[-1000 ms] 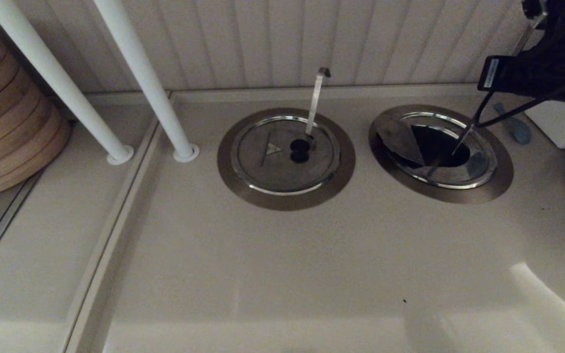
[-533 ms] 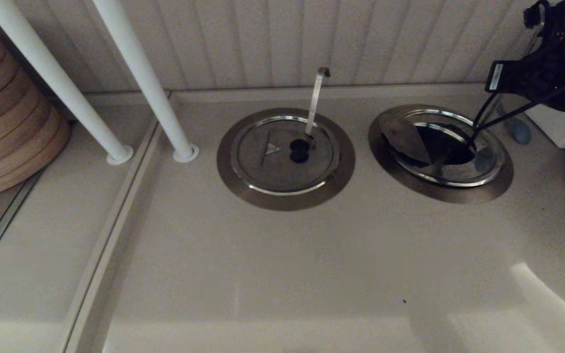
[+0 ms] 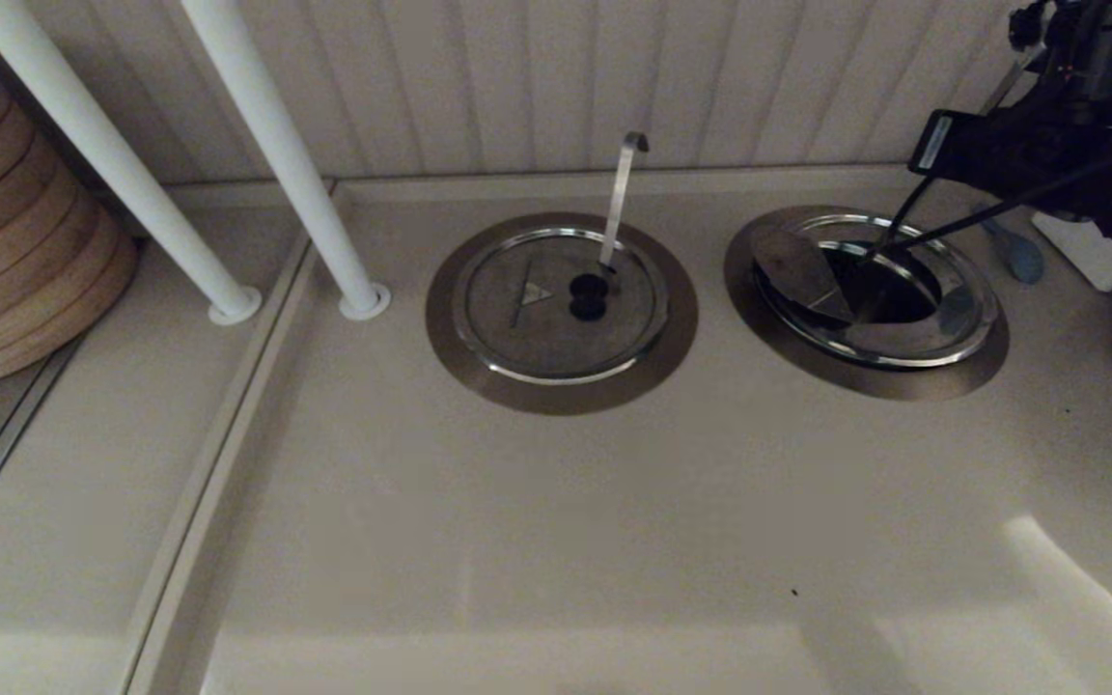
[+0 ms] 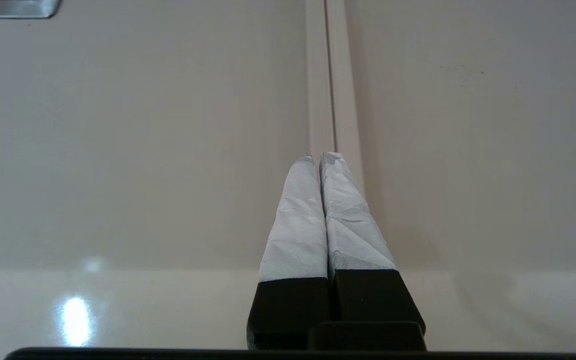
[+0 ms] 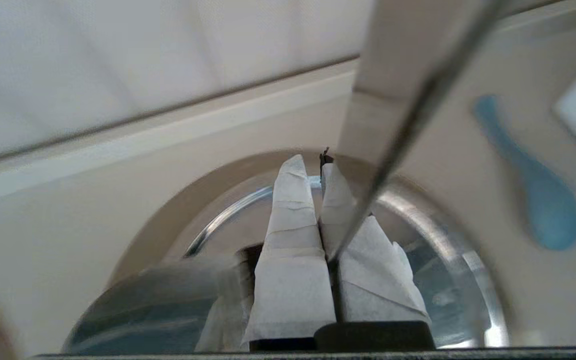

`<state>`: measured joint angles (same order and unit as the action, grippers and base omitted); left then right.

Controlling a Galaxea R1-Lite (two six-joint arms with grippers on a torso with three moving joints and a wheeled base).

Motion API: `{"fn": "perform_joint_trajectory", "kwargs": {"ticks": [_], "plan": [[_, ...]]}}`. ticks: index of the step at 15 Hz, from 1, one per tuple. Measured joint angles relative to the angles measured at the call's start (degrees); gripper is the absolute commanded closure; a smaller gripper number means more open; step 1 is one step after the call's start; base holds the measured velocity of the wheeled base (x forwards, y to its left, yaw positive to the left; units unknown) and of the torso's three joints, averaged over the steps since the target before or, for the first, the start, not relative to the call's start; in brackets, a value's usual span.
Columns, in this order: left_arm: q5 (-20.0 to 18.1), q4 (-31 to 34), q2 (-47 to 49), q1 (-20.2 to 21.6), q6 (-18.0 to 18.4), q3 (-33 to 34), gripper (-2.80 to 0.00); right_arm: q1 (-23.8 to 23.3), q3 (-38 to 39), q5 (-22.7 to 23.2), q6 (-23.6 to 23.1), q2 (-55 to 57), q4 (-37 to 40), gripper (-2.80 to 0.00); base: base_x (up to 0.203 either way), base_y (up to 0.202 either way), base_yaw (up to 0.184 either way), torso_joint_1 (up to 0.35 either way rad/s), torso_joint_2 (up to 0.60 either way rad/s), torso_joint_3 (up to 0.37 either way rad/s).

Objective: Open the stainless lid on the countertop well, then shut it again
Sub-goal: Stir with a spoon

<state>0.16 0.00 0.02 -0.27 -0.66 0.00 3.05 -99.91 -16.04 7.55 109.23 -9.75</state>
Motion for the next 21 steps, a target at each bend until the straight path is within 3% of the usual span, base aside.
{"fn": "perform_joint_trajectory", "kwargs": {"ticks": [11, 16, 21], "plan": [[0.0, 0.0, 0.0, 0.0, 0.0, 0.0, 0.00, 5.8, 5.5, 0.7, 0.4, -3.8, 0.3, 0.00, 0.000, 0.000, 0.000, 0.000, 0.00, 0.000], [0.0, 0.0, 0.0, 0.0, 0.0, 0.0, 0.00, 3.3, 4.7, 0.8, -1.3, -3.0, 1.1, 0.00, 0.000, 0.000, 0.000, 0.000, 0.00, 0.000], [0.0, 0.0, 0.0, 0.0, 0.0, 0.0, 0.00, 0.5, 5.7, 0.5, -7.9, -2.2, 2.0, 0.00, 0.000, 0.000, 0.000, 0.000, 0.00, 0.000]]}}
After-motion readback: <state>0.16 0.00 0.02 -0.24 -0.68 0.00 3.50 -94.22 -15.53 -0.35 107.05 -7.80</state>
